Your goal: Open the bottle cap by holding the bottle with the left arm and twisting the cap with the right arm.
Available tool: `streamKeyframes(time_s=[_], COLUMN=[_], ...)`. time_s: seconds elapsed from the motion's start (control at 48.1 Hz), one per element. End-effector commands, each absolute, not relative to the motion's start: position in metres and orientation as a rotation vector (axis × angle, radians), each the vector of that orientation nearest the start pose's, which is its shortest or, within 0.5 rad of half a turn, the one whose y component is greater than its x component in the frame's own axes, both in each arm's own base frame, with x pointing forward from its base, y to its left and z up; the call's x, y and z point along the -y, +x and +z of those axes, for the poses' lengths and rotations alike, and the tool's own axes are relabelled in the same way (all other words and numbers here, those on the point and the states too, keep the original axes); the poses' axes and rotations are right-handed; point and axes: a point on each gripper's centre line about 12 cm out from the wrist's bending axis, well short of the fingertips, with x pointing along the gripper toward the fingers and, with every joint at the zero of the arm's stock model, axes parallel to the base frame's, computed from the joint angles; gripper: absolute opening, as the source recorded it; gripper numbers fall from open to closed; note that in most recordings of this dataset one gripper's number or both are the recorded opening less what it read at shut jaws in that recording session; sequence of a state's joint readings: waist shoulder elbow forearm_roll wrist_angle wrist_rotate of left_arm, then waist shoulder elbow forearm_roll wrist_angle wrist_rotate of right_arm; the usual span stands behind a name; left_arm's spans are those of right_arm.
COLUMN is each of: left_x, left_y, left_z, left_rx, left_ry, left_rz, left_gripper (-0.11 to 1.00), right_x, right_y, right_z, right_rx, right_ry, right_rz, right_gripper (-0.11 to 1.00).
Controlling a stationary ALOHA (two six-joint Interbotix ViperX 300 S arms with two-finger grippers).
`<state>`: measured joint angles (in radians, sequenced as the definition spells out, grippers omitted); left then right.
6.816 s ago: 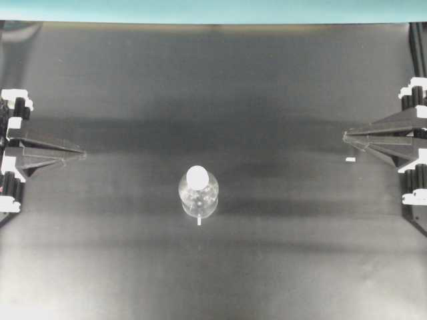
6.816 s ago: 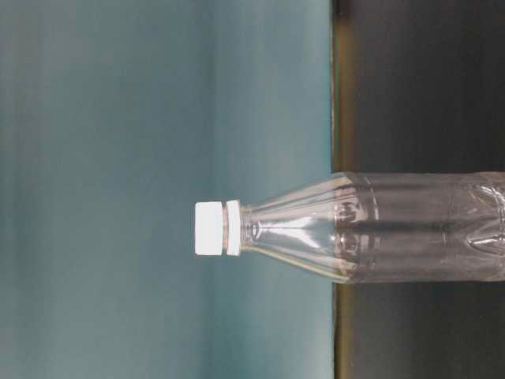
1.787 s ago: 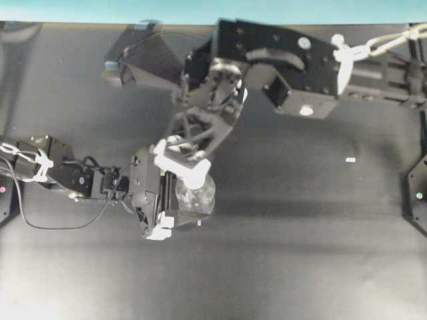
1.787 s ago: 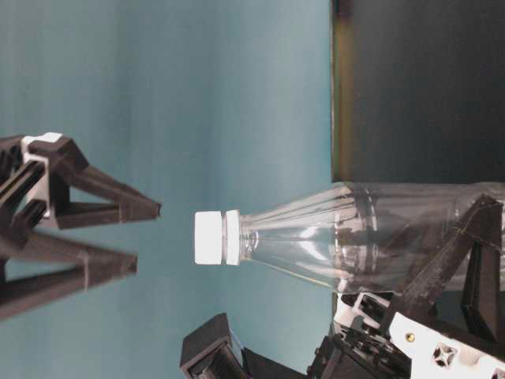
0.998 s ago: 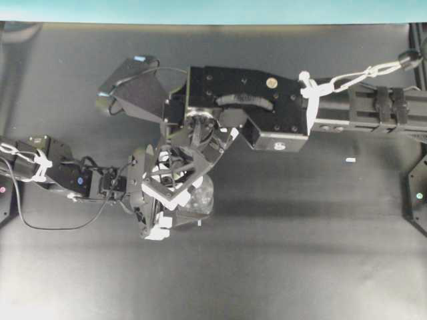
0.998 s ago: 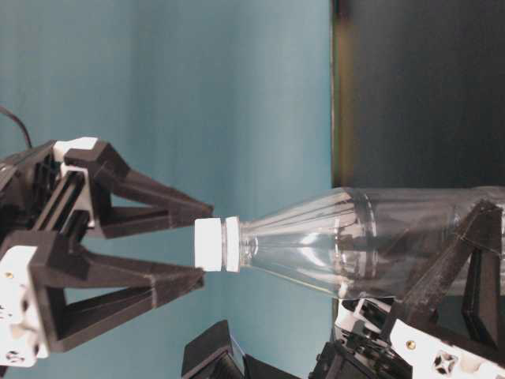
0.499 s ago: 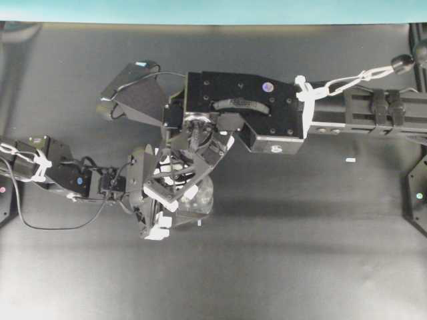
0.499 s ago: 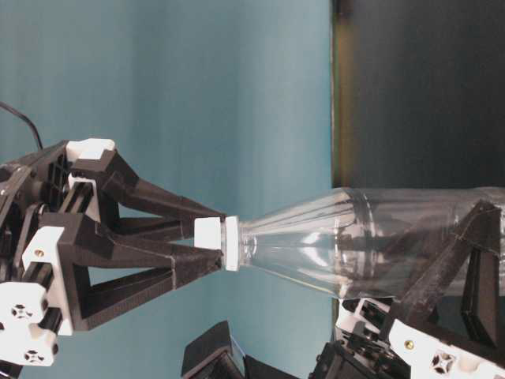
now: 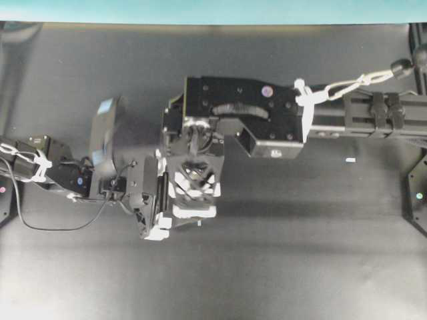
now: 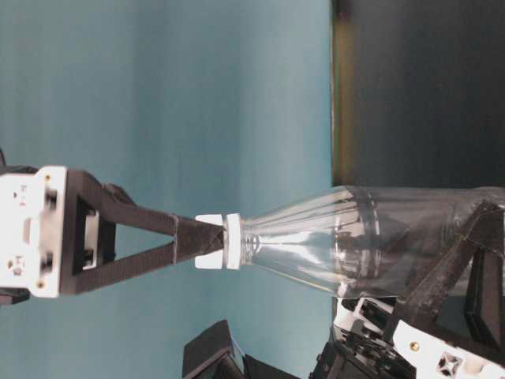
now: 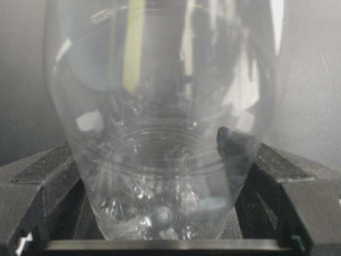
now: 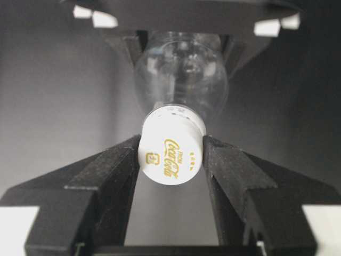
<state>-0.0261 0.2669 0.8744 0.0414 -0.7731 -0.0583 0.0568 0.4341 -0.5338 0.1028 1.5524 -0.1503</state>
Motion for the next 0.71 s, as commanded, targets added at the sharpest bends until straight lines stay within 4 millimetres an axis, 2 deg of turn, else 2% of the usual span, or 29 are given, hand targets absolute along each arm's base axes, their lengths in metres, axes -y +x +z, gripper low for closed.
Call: streamKeyframes(time_s=[0.0, 0.229, 0.686], left_x=[0.0117, 0.0111, 0.0105], left_y=[0.3727, 0.3722, 0.3722], left_z=[0.087, 0.0861, 0.0861], left_rx=[-0.362, -0.365, -0.365], left_ry=[-0.031, -0.031, -0.03], left_rz=[-0.047, -0.045, -0.044], left_gripper=[0.82, 0.82, 0.82], right_x=[-0.0526, -0.0565, -0.056], right_y=[0.4923, 0.4925, 0.4899], right_z=[0.2891, 0.2878, 0.2936], right_rx=[-1.409, -1.379, -1.361], right_ry=[-0.183, -0.313, -0.301], right_rz=[0.329, 0.441, 0.424], right_gripper=[0.37, 0.37, 0.37])
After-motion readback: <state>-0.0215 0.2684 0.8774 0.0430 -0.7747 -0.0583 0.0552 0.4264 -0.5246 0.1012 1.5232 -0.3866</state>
